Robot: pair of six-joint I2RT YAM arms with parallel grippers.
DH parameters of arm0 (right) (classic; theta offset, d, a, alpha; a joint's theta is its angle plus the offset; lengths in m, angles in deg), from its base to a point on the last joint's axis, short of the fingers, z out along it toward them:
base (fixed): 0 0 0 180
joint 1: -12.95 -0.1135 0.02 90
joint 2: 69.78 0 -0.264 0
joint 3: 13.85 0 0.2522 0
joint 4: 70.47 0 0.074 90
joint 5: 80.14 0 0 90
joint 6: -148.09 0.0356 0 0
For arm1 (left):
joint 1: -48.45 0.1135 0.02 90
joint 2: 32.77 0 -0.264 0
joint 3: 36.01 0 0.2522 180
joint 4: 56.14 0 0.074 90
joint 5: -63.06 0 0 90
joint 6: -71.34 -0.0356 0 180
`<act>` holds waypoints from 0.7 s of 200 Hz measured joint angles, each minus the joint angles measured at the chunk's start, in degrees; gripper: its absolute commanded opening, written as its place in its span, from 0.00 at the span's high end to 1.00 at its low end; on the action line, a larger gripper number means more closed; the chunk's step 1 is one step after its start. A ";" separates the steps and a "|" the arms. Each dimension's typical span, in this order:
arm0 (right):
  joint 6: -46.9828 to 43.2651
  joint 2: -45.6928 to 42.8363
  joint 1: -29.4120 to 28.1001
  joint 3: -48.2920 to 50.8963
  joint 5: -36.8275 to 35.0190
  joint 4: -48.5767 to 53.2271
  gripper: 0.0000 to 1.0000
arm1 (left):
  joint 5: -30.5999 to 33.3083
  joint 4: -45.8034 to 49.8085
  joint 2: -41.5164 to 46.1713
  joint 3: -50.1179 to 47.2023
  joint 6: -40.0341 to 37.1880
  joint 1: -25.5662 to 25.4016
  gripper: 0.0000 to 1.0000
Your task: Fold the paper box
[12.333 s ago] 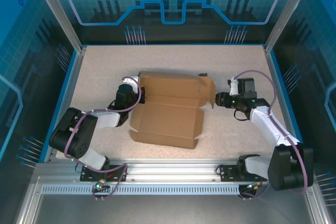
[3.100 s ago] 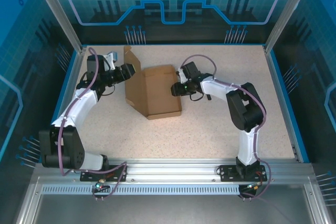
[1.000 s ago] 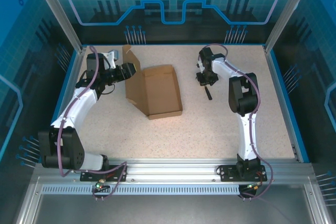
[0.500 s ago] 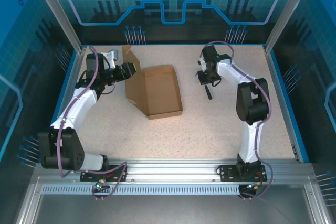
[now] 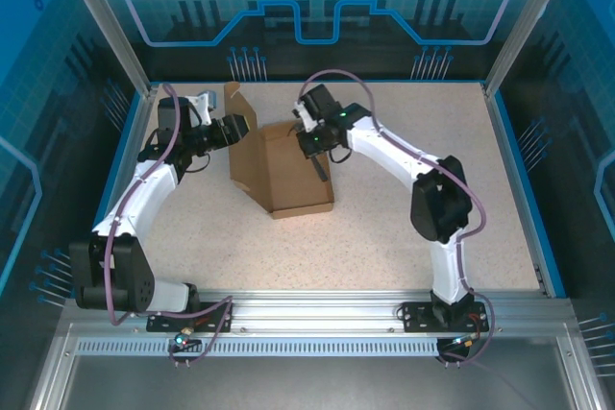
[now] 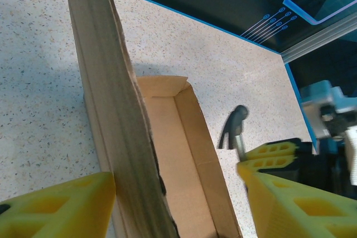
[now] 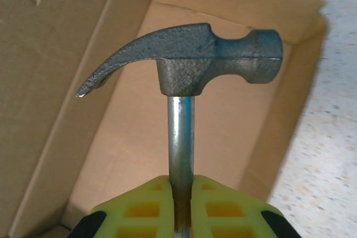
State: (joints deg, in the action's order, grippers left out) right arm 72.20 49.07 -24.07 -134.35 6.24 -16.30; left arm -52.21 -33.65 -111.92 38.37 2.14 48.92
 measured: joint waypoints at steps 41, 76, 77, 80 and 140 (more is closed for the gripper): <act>3.13 9.22 -1.20 -5.77 -0.02 0.04 0.87 | -0.09 -0.02 0.15 0.00 0.02 0.00 0.34; 4.15 15.13 -1.18 -7.80 -0.02 0.70 0.83 | -0.09 -0.02 0.17 -0.02 0.02 0.00 0.34; 4.15 15.26 -1.18 -7.87 -0.02 0.72 0.83 | -0.09 -0.02 0.17 -0.02 0.02 0.00 0.35; 4.24 15.69 -1.18 -8.09 0.00 0.76 0.82 | -0.09 -0.02 0.17 -0.02 0.02 0.00 0.34; 3.76 16.52 -1.18 -7.48 1.73 0.15 0.59 | -0.09 -0.04 0.17 -0.02 0.02 0.00 0.35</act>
State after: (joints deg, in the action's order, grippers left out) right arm 75.96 65.59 -25.25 -141.82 7.97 -16.15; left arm -52.30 -33.69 -111.75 38.34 2.16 48.92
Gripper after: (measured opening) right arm 0.392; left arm 0.655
